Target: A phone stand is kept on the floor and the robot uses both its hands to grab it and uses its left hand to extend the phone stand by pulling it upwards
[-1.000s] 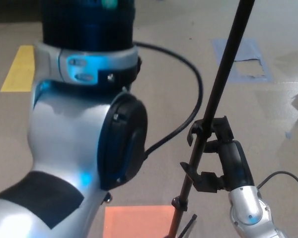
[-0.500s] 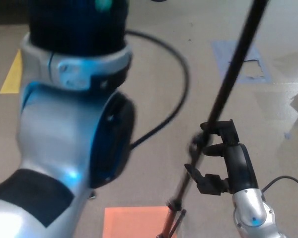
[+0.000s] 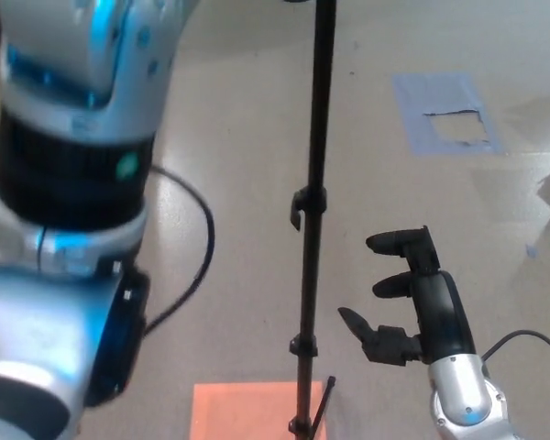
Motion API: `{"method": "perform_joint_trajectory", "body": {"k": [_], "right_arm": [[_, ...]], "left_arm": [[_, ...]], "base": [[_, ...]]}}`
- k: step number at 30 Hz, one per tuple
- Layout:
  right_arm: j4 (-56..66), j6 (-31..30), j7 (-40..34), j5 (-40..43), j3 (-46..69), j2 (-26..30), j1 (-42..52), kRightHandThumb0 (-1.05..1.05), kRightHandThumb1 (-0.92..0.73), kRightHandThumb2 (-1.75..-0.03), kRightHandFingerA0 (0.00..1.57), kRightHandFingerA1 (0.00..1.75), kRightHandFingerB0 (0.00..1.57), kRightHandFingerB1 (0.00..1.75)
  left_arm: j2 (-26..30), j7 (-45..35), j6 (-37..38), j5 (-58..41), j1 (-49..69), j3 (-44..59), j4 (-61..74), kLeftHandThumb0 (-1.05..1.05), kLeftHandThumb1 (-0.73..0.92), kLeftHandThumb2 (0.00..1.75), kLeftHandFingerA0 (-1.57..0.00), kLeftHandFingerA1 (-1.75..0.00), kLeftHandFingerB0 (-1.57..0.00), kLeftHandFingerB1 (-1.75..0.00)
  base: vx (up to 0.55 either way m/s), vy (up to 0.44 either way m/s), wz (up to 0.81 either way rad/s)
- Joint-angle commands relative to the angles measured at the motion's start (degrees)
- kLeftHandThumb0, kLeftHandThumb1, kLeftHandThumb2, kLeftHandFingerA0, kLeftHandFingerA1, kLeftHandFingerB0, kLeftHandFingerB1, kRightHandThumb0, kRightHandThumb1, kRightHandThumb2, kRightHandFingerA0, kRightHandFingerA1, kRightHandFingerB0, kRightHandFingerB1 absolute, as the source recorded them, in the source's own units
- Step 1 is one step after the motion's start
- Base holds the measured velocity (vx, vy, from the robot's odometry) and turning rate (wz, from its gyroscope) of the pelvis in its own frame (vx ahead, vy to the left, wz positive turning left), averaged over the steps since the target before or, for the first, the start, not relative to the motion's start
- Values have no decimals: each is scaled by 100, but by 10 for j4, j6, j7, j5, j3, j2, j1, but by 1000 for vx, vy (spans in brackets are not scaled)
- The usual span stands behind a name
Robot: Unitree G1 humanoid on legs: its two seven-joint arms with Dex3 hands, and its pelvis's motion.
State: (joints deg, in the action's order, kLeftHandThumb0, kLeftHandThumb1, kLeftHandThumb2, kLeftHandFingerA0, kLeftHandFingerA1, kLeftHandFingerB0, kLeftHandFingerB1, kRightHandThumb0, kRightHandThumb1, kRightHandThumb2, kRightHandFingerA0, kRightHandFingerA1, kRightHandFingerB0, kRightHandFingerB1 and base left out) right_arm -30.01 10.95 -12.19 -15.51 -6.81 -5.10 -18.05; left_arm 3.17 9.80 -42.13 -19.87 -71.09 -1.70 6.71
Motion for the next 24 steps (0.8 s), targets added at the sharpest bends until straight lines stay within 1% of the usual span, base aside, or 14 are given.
{"method": "perform_joint_trajectory", "body": {"k": [1,3,4,5,6,7,9,10,11,16,17,19,20,24], "right_arm": [[31,-22,-1,1,4,11,16,-20,-34,-86,128,135,119,128],[54,-30,11,-4,2,24,29,-28,-50,-59,99,149,94,129],[61,-32,14,-5,1,28,33,-28,-50,-59,99,149,94,129],[82,-39,28,-3,5,41,42,-54,-60,-57,80,97,67,74],[104,-45,42,1,11,55,52,-54,-60,-57,80,97,67,74],[137,-63,55,-4,18,75,59,-70,-66,-60,63,77,41,57],[141,-65,57,-5,18,77,61,-70,-66,-60,63,77,41,57],[164,-65,68,7,30,88,64,-80,-69,-61,47,66,23,49],[181,-59,70,15,42,97,65,-84,-55,-96,34,65,10,52],[187,-58,70,16,44,98,66,-84,-55,-96,34,65,10,52],[189,-45,82,25,51,111,67,-90,-82,-65,16,54,0,24],[191,-40,87,29,53,116,68,-90,-82,-65,16,54,0,24],[189,-27,95,30,55,129,77,-98,-67,-115,1,34,0,15],[187,0,112,22,55,164,97,-98,-69,-117,0,30,0,15]], "left_arm": [[19,-29,37,25,197,-19,112,-95,79,64,0,-22,0,-21],[32,-13,66,65,282,-44,150,-92,81,65,0,-20,0,-24],[35,-8,74,76,306,-52,161,-92,81,65,0,-20,0,-24],[52,1,124,113,382,-67,170,-95,70,109,-3,-11,-9,-11],[71,9,181,151,463,-81,174,-95,70,109,-3,-11,-9,-11],[96,6,261,182,565,-72,156,-98,74,110,-3,-13,-10,-11],[97,4,271,187,577,-70,155,-98,74,110,-3,-13,-10,-11],[95,4,321,192,660,-36,139,-81,67,107,-2,-23,-6,-25],[85,-23,375,176,738,20,124,-88,71,107,-1,-17,-10,-22],[80,-36,398,170,760,38,119,-88,71,107,-1,-17,-10,-22],[63,-64,455,150,821,109,81,-82,75,109,0,-25,-12,-27],[56,-76,482,142,847,139,65,-82,75,109,0,-25,-12,-27],[54,-74,507,142,861,159,42,-81,91,69,-12,-23,-12,-25],[51,-64,545,145,890,185,12,-88,76,86,-9,-23,-11,-30]], "base": [[0,0,0],[0,0,0],[0,0,0],[0,0,0],[0,0,0],[0,0,0],[0,0,0],[0,0,0],[0,0,0],[0,0,0],[0,0,0],[0,0,0],[0,0,0],[0,0,2]]}}
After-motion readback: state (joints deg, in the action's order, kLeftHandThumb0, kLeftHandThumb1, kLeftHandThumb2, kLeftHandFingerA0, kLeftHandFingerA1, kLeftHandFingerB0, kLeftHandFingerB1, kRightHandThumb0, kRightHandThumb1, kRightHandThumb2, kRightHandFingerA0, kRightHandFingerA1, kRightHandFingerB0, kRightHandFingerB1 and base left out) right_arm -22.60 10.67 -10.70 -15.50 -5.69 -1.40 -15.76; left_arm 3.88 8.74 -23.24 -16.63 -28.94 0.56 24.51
